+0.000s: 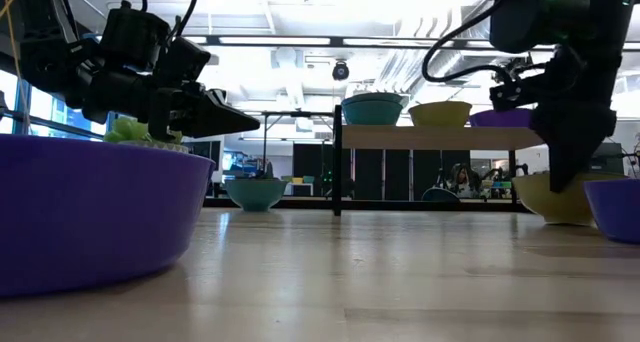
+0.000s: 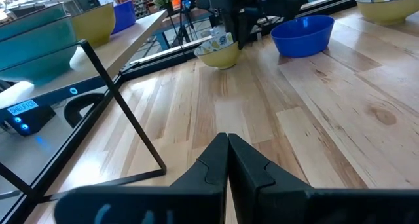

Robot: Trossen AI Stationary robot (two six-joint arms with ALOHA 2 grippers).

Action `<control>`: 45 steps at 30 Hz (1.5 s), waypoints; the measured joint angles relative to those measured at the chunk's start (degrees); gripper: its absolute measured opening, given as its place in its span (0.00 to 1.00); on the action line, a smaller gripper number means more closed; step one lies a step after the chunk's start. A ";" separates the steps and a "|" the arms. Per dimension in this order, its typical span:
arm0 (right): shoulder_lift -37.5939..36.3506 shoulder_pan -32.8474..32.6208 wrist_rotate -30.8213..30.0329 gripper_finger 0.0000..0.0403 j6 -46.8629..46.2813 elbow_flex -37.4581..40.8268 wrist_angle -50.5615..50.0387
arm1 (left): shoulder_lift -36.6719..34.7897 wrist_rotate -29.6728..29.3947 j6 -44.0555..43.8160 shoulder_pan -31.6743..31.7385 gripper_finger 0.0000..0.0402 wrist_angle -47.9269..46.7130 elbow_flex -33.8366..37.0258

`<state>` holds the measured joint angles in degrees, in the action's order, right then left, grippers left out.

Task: Pick & Place Mini bowls
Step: Stack the top white patterned bowl on the white patterned bowl on the shelf

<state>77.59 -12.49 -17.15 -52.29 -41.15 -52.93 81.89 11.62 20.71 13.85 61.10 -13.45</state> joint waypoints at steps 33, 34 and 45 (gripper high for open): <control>0.03 0.48 4.66 0.00 19.65 -27.29 -8.98 | 0.72 0.31 -0.46 -0.01 0.00 -0.13 0.04; 0.03 0.45 4.90 0.00 19.79 -27.29 -8.98 | 0.72 0.33 -0.46 0.00 0.00 -0.13 0.04; 0.03 0.45 6.07 0.00 21.12 -27.29 -8.92 | 0.72 1.11 -0.48 -0.02 0.00 -0.11 0.04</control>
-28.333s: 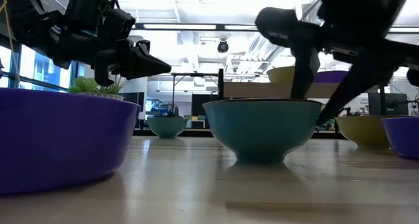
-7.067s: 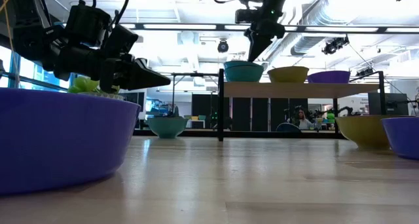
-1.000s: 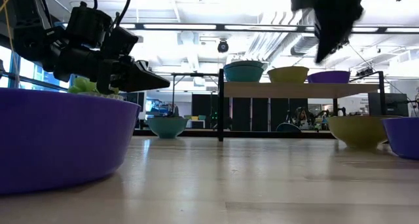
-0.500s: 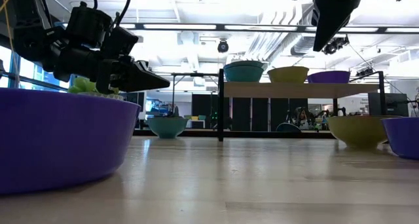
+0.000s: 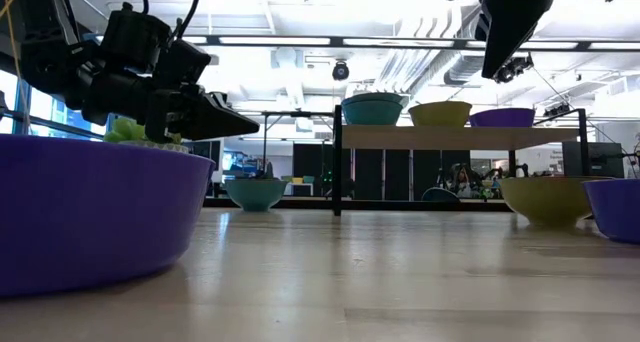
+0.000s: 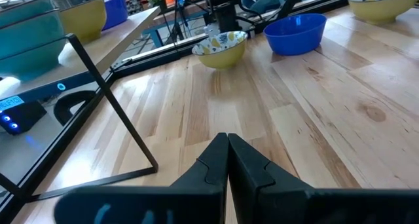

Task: Pick & Place Mini bowls
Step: Stack the top white patterned bowl on the white patterned bowl on the shelf

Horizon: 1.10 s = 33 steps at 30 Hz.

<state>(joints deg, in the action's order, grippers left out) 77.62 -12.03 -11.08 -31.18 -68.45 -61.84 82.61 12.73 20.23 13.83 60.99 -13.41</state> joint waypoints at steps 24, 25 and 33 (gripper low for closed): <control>-0.21 -0.57 -0.75 0.00 3.00 1.14 -2.64 | 0.00 -0.02 -0.09 0.01 0.00 0.17 -0.02; -0.50 -0.79 -1.22 0.00 2.68 3.20 -2.42 | 0.00 0.10 -0.13 0.02 0.00 0.17 -0.02; -12.48 -0.30 0.06 0.00 0.73 22.76 12.90 | 0.01 1.44 -1.01 0.02 0.00 0.20 -0.02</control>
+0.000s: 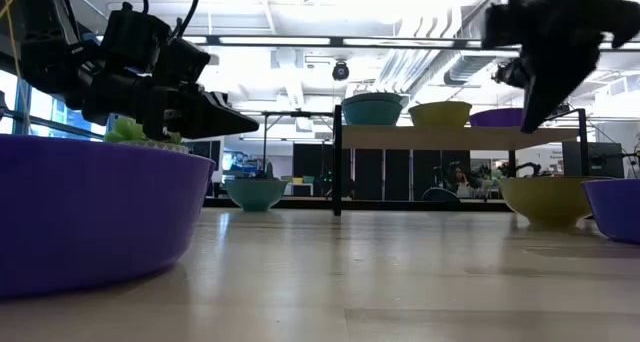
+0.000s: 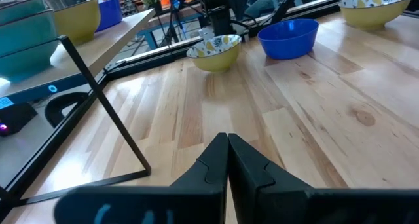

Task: Pick & Place Mini bowls
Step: Stack the top white patterned bowl on the white patterned bowl on the shelf

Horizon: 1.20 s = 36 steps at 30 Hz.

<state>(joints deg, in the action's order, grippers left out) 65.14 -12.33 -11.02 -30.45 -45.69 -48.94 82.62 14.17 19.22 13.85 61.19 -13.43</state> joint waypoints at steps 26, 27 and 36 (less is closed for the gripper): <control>-5.36 1.85 -3.10 0.27 -14.90 7.38 0.10 | 0.01 -0.34 0.43 -0.02 0.00 0.00 -0.02; -4.78 1.85 -2.85 0.29 -15.43 7.38 0.06 | -0.01 -0.37 0.44 0.00 0.00 0.00 -0.02; -0.12 1.85 -2.75 0.39 -16.22 3.50 -4.02 | 0.01 -0.35 0.44 -0.01 0.00 0.00 -0.02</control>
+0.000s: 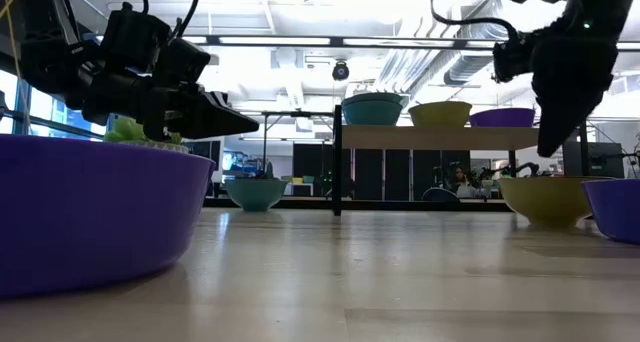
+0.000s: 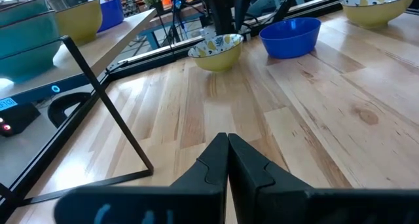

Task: Pick & Place Mini bowls
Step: Stack the top white patterned bowl on the white patterned bowl on the shelf

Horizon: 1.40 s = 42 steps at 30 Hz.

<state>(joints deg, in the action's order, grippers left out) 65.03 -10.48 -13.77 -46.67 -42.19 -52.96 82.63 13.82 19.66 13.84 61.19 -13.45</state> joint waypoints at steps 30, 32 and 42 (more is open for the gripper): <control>12.48 0.00 -2.35 0.51 -1.91 -1.56 -1.63 | 0.00 0.72 0.00 0.01 0.00 -0.02 0.00; 12.68 0.00 -2.36 0.51 -1.62 -1.56 -1.63 | 0.00 0.72 0.00 0.00 0.00 -0.02 0.00; 10.15 0.02 -2.41 0.51 -0.88 -1.60 -2.61 | -0.02 0.72 0.00 0.01 0.00 -0.02 0.00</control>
<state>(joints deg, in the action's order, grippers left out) 75.17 -10.46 -16.19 -47.55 -43.79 -55.57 82.61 14.55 19.66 13.84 61.17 -13.45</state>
